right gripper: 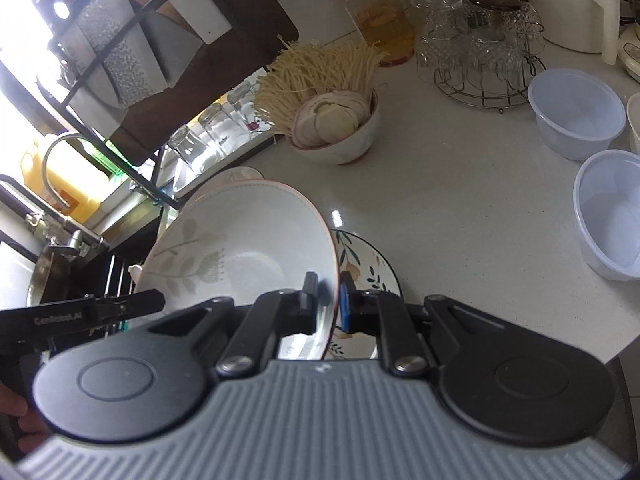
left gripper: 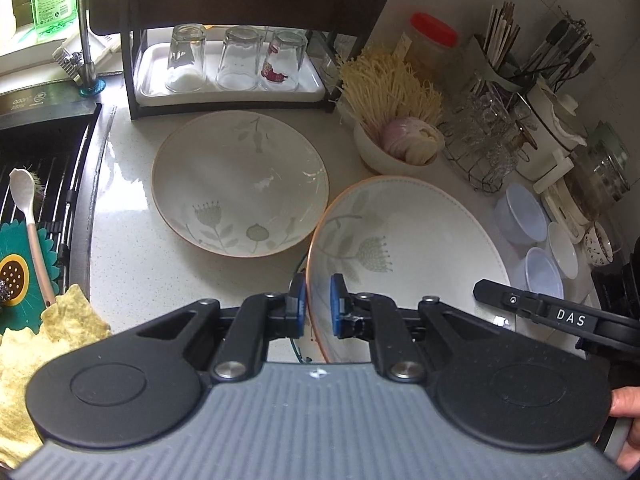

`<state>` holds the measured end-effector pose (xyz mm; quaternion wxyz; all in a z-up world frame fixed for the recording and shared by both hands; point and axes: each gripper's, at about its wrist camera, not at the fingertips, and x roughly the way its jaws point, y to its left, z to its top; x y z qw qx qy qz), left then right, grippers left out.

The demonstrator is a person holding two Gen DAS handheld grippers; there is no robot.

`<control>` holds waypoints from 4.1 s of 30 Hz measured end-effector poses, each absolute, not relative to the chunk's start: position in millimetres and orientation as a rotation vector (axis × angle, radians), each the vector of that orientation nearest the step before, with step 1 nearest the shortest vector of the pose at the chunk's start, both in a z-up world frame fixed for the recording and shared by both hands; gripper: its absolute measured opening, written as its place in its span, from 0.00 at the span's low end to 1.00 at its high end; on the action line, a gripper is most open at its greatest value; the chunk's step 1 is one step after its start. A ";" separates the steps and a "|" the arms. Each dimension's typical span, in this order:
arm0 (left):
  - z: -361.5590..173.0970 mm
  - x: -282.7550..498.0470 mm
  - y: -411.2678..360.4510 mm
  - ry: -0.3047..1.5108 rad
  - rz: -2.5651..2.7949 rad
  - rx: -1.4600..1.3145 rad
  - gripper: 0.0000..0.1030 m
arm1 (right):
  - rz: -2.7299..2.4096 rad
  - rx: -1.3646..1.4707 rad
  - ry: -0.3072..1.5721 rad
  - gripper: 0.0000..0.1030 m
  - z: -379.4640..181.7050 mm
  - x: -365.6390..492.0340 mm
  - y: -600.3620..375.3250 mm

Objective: Organize plates and bowls
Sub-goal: 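Lift the held bowl with both grippers and carry it over the floral plate, then lower the bowl onto the floral plate and open both grippers, then move both grippers to the second white leaf-pattern bowl by the dish rack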

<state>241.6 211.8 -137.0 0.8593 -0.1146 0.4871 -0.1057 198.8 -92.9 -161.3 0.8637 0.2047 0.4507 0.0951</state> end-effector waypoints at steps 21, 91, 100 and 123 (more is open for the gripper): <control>-197.3 278.2 185.2 1.201 -0.184 -0.163 0.14 | 0.199 0.312 0.990 0.15 -205.3 223.4 -99.5; -46.7 208.6 152.5 0.812 -0.150 -0.125 0.46 | 0.304 0.245 0.688 0.19 -76.6 176.5 -110.1; -45.3 201.0 162.7 0.806 -0.127 -0.151 0.47 | 0.313 0.253 0.701 0.19 -72.3 173.0 -106.7; -77.7 256.0 193.5 0.864 -0.046 -0.193 0.47 | 0.326 0.194 0.797 0.19 -89.8 242.8 -78.6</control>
